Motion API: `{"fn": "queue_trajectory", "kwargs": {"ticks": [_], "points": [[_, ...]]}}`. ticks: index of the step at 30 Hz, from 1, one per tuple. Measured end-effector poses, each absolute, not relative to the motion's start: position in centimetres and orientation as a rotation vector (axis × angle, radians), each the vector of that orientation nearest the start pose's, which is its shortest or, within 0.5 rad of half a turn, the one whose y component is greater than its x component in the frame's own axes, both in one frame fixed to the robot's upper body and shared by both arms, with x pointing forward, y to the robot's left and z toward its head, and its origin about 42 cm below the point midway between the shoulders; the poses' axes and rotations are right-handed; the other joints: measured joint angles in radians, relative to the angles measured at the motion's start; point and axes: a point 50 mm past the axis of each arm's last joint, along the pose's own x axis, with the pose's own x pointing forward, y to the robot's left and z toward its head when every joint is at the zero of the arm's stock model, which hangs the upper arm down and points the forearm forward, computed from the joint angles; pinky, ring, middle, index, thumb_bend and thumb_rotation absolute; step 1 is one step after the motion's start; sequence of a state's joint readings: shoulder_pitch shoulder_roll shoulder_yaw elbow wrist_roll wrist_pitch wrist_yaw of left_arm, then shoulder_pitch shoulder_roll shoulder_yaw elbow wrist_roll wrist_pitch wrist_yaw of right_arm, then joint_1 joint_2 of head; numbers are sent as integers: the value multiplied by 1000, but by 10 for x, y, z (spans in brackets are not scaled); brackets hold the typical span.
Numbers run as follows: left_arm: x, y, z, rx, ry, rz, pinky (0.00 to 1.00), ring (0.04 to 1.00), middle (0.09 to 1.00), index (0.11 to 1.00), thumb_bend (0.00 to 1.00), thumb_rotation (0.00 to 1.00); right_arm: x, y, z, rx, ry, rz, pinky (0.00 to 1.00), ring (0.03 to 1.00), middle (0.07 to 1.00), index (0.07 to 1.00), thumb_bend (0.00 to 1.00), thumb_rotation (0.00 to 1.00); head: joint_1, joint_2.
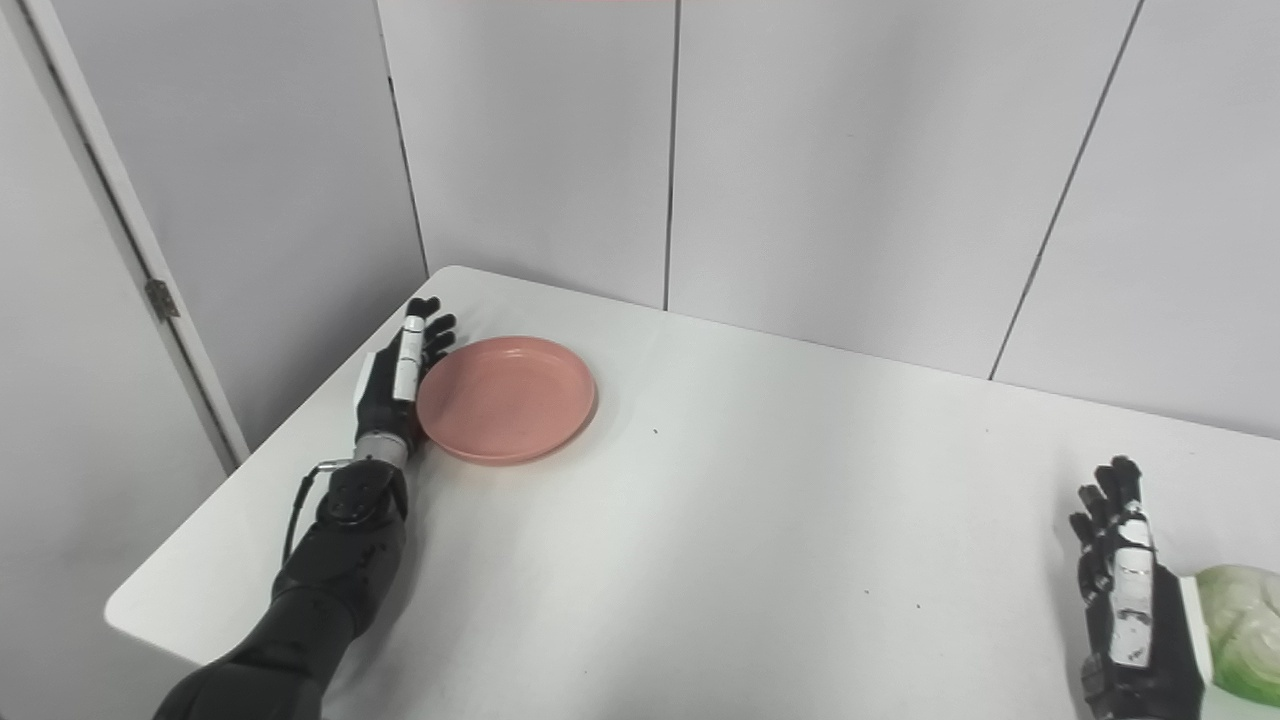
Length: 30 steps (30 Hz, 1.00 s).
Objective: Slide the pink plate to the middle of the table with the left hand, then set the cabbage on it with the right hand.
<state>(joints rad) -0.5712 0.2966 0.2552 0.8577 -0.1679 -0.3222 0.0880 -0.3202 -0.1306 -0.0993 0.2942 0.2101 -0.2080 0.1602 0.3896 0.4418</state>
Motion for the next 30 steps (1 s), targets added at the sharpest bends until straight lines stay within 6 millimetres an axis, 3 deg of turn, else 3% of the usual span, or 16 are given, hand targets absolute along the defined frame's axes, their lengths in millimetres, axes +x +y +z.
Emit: {"fn": "queue_trajectory", "kwargs": {"ticks": [9,19,26,30], "points": [[451,322,123,-76,-89,259,953,880,843,833,813,1000,385,-255,139,74,-245,98,1000,1000,1000,1000,644,1000,-24,9],[451,279,125,-116,-74,151,947,892,850,842,787,1000,387,-253,138,66,-241,102,1000,1000,1000,1000,680,1000,-97,31],[452,250,121,-103,-65,55,951,890,855,861,780,1000,387,-251,138,51,-239,111,1000,1000,1000,1000,717,992,-172,49],[450,228,120,-118,-67,12,936,884,851,859,769,1000,386,-244,138,50,-242,109,1000,1000,1000,1000,711,999,-259,74]]}}
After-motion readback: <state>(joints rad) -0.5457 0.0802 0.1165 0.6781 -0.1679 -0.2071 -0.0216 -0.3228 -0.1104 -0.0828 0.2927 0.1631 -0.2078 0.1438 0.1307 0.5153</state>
